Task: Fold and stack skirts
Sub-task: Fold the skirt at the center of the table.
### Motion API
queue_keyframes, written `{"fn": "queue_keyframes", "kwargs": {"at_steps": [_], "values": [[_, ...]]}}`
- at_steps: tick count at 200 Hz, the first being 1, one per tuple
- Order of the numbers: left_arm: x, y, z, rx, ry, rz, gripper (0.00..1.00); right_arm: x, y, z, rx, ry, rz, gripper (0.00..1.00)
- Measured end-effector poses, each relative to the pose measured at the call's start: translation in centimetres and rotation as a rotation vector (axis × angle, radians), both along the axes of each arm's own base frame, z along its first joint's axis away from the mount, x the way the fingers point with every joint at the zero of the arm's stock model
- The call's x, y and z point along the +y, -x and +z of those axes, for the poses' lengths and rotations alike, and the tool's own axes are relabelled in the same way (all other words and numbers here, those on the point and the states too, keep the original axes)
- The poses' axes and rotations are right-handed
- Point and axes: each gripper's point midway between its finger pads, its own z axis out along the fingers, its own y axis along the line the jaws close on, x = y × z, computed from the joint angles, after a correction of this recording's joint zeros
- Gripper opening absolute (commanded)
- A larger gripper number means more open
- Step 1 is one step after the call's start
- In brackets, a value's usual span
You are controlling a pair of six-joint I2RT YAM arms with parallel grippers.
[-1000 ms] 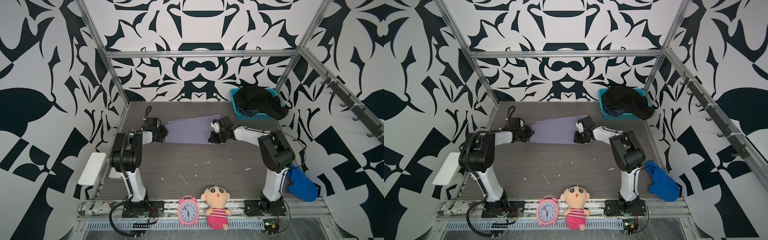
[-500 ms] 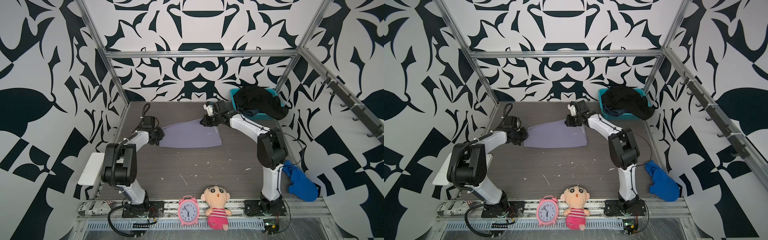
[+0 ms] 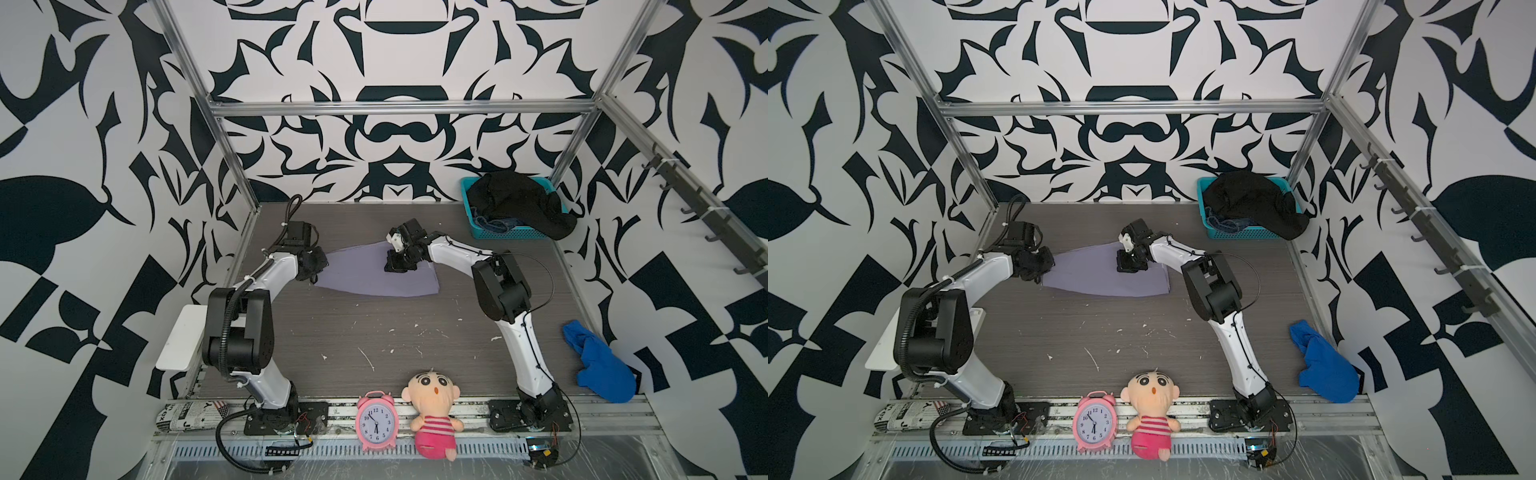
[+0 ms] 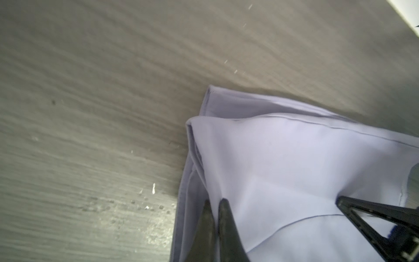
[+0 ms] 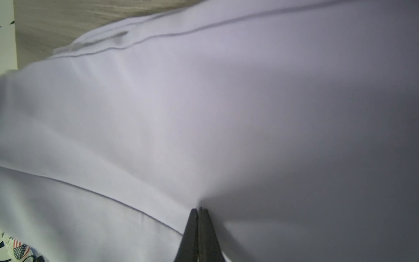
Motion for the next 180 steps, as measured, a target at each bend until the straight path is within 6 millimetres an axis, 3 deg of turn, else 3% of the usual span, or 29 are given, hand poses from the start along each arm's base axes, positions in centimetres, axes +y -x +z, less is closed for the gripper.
{"fn": "queue_keyframes", "kwargs": {"at_steps": [45,78,102,126,155,162,174,180], "values": [[-4.7,-2.7,3.9,-0.080,-0.114,-0.126,0.00,0.1,-0.1,-0.2,-0.005,-0.015,-0.013,0.05],[-8.3,-3.8,4.1,-0.083,-0.165,-0.208,0.00,0.1,-0.1,-0.1,-0.012,-0.028,-0.018,0.05],[-9.7,-4.1,3.8,-0.081,-0.181,-0.236,0.00,0.2,-0.1,-0.1,-0.014,-0.034,-0.021,0.05],[-9.1,-3.5,3.1,-0.072,-0.205,-0.221,0.00,0.1,0.0,-0.1,-0.016,-0.039,-0.025,0.05],[-6.4,-1.4,1.4,-0.021,-0.221,-0.168,0.00,0.1,-0.1,-0.1,-0.017,-0.040,-0.026,0.06],[-5.5,-0.9,1.1,-0.010,-0.217,-0.145,0.11,0.1,-0.1,-0.1,-0.016,-0.040,-0.027,0.06],[-3.7,-0.1,0.5,0.007,-0.208,-0.097,0.16,0.1,-0.1,0.0,-0.016,-0.041,-0.028,0.06],[-2.9,0.2,0.2,0.012,-0.201,-0.075,0.23,0.1,-0.1,0.0,-0.016,-0.041,-0.028,0.07]]}}
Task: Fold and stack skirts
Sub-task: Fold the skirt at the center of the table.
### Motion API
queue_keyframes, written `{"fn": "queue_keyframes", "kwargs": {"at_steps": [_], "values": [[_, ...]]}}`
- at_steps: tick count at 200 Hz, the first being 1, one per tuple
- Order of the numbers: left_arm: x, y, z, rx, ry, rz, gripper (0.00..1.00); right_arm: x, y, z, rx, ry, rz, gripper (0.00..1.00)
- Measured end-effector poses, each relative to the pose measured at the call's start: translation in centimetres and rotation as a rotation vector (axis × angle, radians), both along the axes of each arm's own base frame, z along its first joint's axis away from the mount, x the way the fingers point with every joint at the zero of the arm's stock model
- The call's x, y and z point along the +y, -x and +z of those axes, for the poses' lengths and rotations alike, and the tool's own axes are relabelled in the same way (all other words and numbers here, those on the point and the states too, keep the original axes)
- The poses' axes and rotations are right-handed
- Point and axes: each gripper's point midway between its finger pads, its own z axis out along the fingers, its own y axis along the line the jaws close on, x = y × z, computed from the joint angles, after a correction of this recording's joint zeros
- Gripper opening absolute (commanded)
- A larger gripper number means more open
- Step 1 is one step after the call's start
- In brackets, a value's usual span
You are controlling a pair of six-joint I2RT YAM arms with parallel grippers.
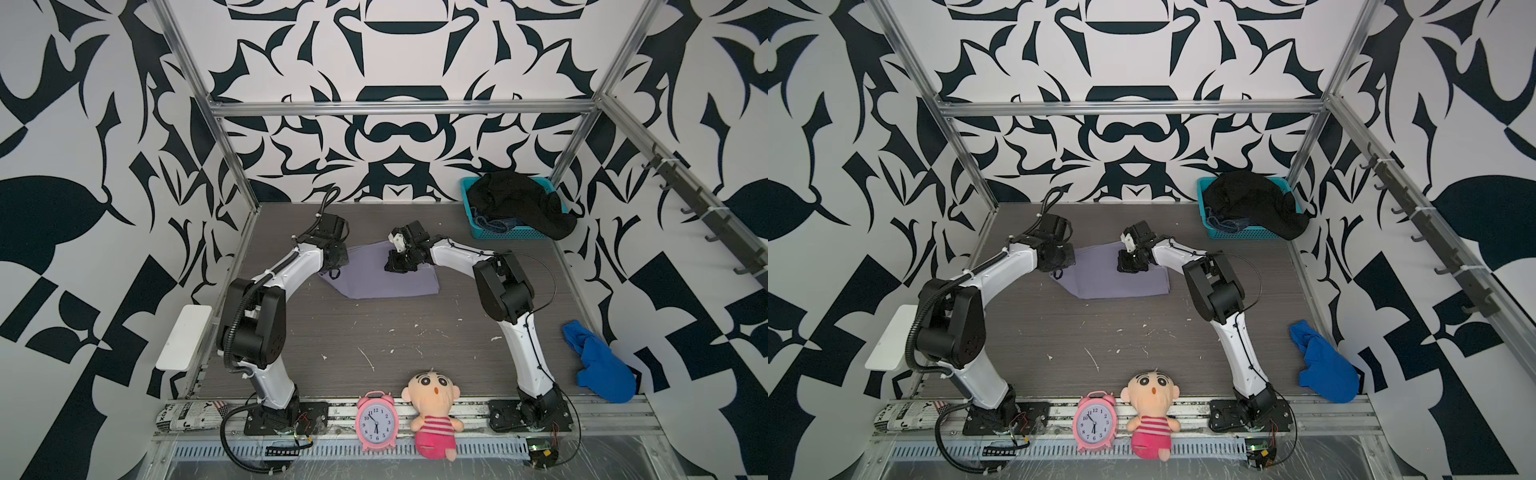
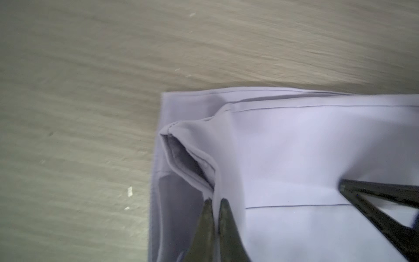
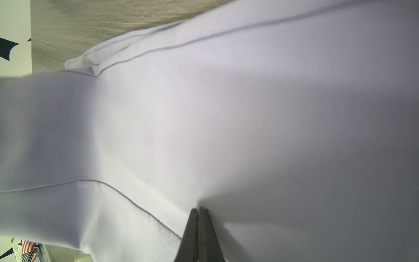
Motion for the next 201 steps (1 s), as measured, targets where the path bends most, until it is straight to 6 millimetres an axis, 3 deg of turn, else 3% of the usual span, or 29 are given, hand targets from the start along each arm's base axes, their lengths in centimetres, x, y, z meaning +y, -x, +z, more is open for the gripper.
{"fn": "queue_keyframes", "kwargs": {"at_steps": [11,28,54,87,106,123,145,163,184,196,201], "values": [[1.6,0.7,-0.6,0.011,0.009,0.045,0.46,0.0,0.0,0.0,0.001,-0.001,0.000,0.07],[3.8,1.8,-1.6,0.027,0.034,0.117,0.59,0.0,0.0,0.0,0.001,-0.001,0.001,0.07],[6.4,3.2,-3.4,0.047,0.122,0.222,0.65,0.0,0.1,-0.1,0.002,-0.002,0.002,0.07],[8.2,5.6,-5.9,0.091,0.254,0.336,0.72,0.0,0.0,-0.1,0.001,-0.007,0.002,0.08],[7.2,6.3,-6.9,0.105,0.316,0.323,0.80,0.0,0.0,-0.1,0.001,-0.007,0.003,0.08],[6.0,5.4,-6.4,0.060,0.386,0.283,0.93,0.0,0.0,-0.1,0.001,-0.007,0.003,0.08],[4.6,4.0,-5.8,0.004,0.479,0.244,0.99,0.0,0.1,-0.1,0.001,-0.007,0.004,0.08],[3.7,2.6,-5.4,-0.039,0.543,0.213,0.98,0.0,0.1,-0.1,0.000,-0.007,0.004,0.08],[2.9,1.6,-5.3,-0.079,0.612,0.190,0.86,-0.1,0.1,0.0,-0.002,-0.005,0.005,0.08],[2.4,1.1,-5.4,-0.100,0.650,0.174,0.86,-0.1,0.2,0.0,-0.001,-0.003,0.007,0.08],[2.3,0.8,-5.4,-0.110,0.659,0.166,0.80,-0.1,0.2,-0.1,-0.001,-0.003,0.008,0.08]]}}
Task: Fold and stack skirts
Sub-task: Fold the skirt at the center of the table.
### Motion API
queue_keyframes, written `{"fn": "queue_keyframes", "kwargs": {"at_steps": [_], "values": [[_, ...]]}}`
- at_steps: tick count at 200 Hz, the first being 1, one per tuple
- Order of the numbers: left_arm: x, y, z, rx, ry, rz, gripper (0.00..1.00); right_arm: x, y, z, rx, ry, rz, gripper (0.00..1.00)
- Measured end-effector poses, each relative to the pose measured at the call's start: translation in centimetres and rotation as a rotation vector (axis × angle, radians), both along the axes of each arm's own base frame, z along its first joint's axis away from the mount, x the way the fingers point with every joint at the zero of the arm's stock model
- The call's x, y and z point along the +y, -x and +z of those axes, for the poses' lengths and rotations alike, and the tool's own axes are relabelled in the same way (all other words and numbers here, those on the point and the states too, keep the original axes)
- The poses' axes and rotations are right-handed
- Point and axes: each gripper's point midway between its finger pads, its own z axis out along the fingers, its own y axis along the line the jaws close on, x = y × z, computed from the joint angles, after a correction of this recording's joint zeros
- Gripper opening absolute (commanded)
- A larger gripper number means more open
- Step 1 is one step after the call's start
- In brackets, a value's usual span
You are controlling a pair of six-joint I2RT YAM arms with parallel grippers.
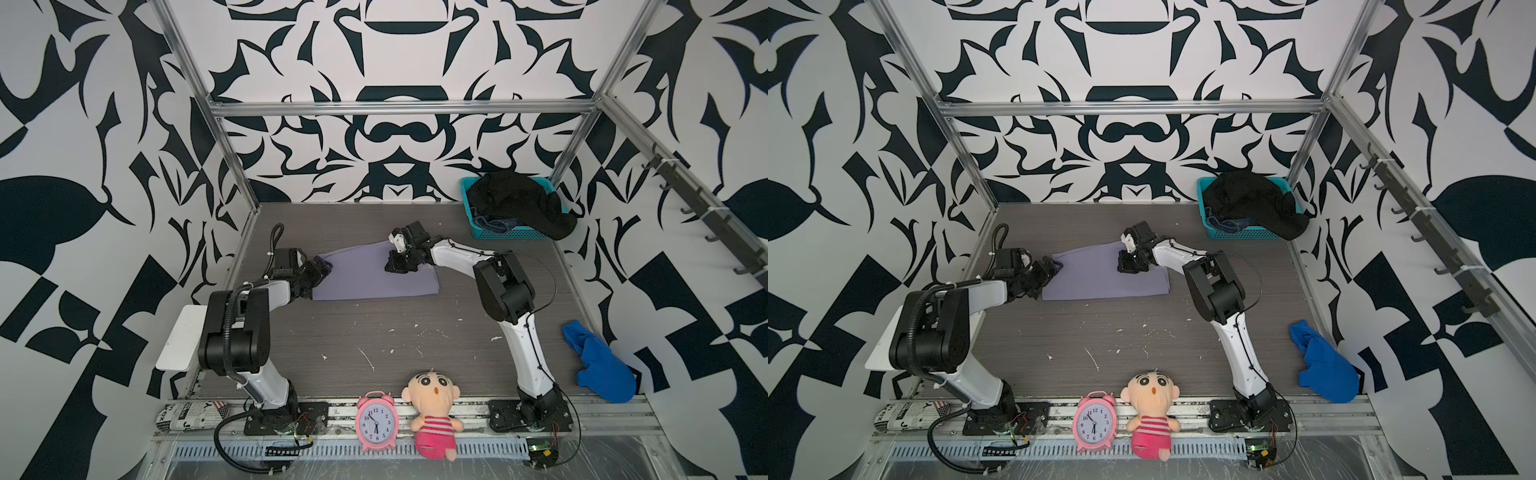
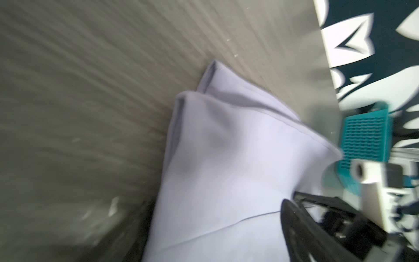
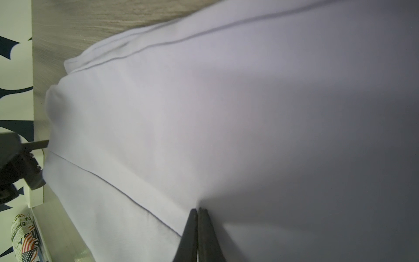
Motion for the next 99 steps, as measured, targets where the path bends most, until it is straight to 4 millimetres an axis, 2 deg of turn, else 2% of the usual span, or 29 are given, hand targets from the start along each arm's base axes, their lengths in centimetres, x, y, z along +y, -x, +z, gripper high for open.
{"fn": "queue_keyframes", "kwargs": {"at_steps": [35,60,73,88,99], "values": [[-0.9,-0.7,-0.4,-0.047,0.083,-0.007,0.60,-0.1,0.0,0.0,-0.001,0.003,0.004,0.08],[-1.3,-0.7,-1.2,-0.050,0.118,-0.008,0.27,-0.1,0.1,0.0,-0.001,0.005,0.006,0.08],[-1.5,-0.7,-1.8,-0.037,0.129,-0.005,0.14,-0.1,0.1,0.0,-0.001,0.006,0.007,0.08],[-1.5,-0.4,-2.1,-0.019,0.137,0.002,0.05,-0.2,0.0,0.0,0.002,0.009,0.005,0.08],[-1.5,-0.3,-2.2,-0.017,0.129,-0.003,0.03,-0.3,0.0,0.0,0.004,0.013,0.004,0.08]]}}
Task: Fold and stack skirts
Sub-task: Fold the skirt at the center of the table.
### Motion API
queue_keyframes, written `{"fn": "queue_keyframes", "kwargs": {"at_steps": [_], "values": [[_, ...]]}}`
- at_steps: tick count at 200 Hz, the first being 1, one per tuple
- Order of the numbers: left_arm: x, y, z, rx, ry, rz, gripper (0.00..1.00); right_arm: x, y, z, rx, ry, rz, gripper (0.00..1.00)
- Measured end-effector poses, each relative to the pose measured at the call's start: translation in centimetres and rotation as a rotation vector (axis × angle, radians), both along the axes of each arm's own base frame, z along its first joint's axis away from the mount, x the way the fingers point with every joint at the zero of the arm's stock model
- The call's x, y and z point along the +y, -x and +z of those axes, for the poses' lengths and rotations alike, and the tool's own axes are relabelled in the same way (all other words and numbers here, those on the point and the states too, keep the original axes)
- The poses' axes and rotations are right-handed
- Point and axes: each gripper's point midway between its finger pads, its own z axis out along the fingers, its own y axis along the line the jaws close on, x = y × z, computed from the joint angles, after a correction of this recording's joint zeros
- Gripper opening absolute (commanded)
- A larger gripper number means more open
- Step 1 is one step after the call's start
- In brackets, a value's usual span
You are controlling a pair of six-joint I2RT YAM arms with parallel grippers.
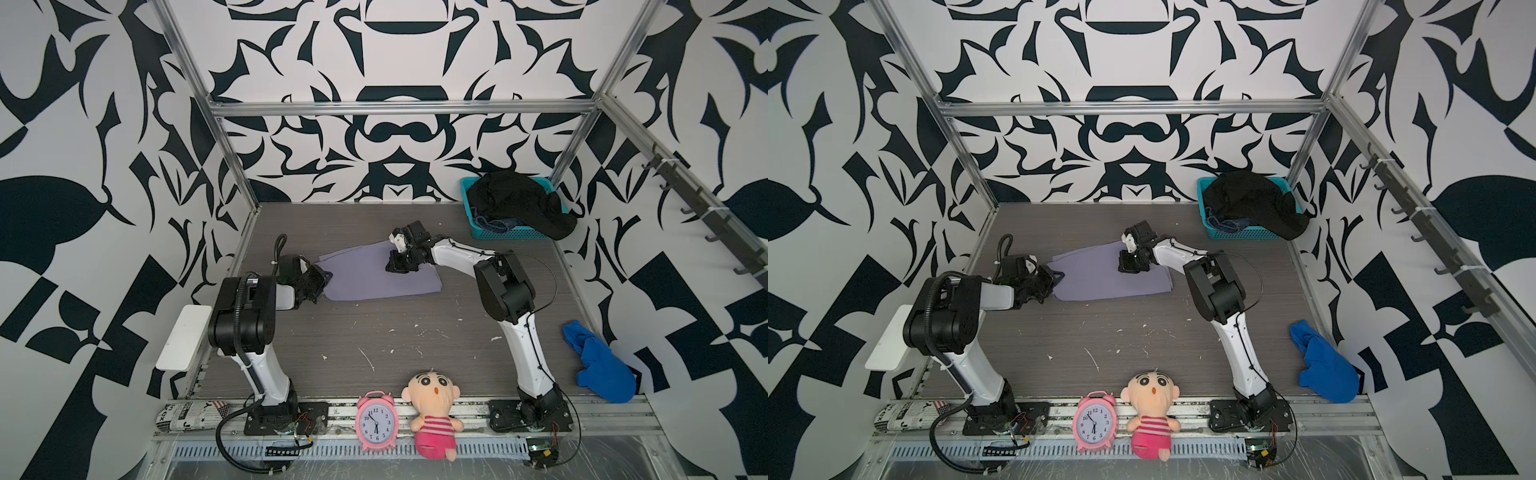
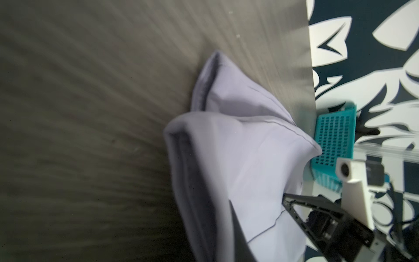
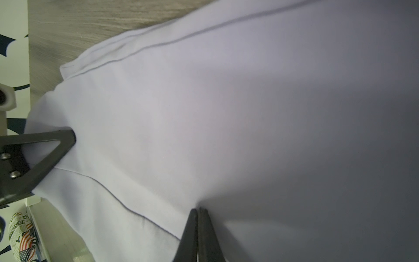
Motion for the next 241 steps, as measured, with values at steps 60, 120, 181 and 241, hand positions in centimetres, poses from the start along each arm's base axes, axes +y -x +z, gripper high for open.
{"fn": "queue_keyframes", "kwargs": {"at_steps": [60,120,181,241], "values": [[1.1,1.3,0.6,0.113,-0.156,-0.003,0.00,-0.1,0.0,-0.1,0.000,0.006,-0.002,0.08],[-1.1,-2.0,7.3,0.072,-0.495,-0.107,0.00,0.2,0.2,0.0,-0.003,0.005,-0.003,0.08],[-5.7,-4.0,11.3,0.025,-0.754,-0.220,0.00,-0.2,0.2,0.0,-0.003,0.006,-0.027,0.08],[-6.9,-4.3,11.0,0.053,-0.861,-0.270,0.00,-0.4,0.5,0.2,-0.002,-0.003,-0.038,0.09]]}}
